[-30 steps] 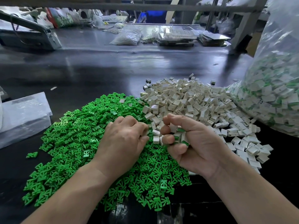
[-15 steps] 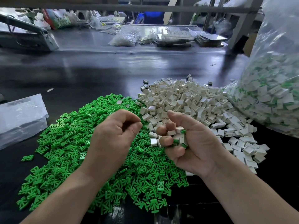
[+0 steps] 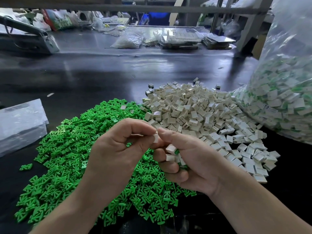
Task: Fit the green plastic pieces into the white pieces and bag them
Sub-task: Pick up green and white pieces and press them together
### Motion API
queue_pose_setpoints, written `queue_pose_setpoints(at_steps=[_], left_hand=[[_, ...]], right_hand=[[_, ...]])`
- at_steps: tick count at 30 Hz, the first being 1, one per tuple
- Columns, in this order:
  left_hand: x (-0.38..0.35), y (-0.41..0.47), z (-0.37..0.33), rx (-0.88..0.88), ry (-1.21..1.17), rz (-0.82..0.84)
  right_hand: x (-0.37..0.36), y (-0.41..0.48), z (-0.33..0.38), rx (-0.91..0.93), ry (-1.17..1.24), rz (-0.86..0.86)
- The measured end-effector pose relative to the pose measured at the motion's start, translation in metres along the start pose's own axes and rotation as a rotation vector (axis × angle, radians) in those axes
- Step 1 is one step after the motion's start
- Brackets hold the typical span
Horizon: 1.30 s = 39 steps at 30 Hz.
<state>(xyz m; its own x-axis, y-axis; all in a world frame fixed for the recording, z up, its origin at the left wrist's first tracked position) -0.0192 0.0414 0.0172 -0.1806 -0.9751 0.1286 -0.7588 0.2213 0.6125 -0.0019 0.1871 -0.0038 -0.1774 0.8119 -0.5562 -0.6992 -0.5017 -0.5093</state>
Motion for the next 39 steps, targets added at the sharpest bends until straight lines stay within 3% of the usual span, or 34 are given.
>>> queue_pose_setpoints(at_steps=[7, 10, 13, 16, 20, 28, 39], left_hand=[[0.0, 0.001, -0.006, -0.092, 0.098, 0.05], [-0.001, 0.0, -0.007, -0.142, 0.216, 0.1], [0.012, 0.002, 0.002, 0.017, 0.448, 0.126], [0.027, 0.001, 0.013, 0.13, 0.777, 0.323], [0.017, -0.003, 0.021, 0.126, 1.083, 0.596], [0.012, 0.0, 0.024, -0.032, 1.024, 0.494], [0.007, 0.0, 0.031, -0.121, 0.995, 0.558]], right_hand=[[-0.003, -0.002, 0.0, -0.04, 0.011, 0.22], [-0.002, -0.002, 0.002, 0.002, 0.037, 0.176], [0.004, -0.002, 0.007, 0.075, 0.113, 0.043], [0.012, -0.004, 0.013, 0.131, 0.195, -0.057], [0.014, -0.003, 0.013, 0.117, 0.226, -0.118], [0.015, -0.003, 0.011, 0.08, 0.263, -0.187], [0.015, -0.003, 0.012, 0.111, 0.228, -0.187]])
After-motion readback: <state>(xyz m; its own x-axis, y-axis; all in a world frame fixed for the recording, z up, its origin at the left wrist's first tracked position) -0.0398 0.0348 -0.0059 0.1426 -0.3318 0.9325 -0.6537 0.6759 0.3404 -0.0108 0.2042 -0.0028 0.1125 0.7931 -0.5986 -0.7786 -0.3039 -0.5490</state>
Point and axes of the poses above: each hand's wrist, its own y-axis towards the middle knuckle, its own x-axis out of the back of the hand, z = x × y, the point moved 3 cm from there along y, towards the middle knuckle, and after that the axes turned 13 degrees about -x, right-handed, at the moved point
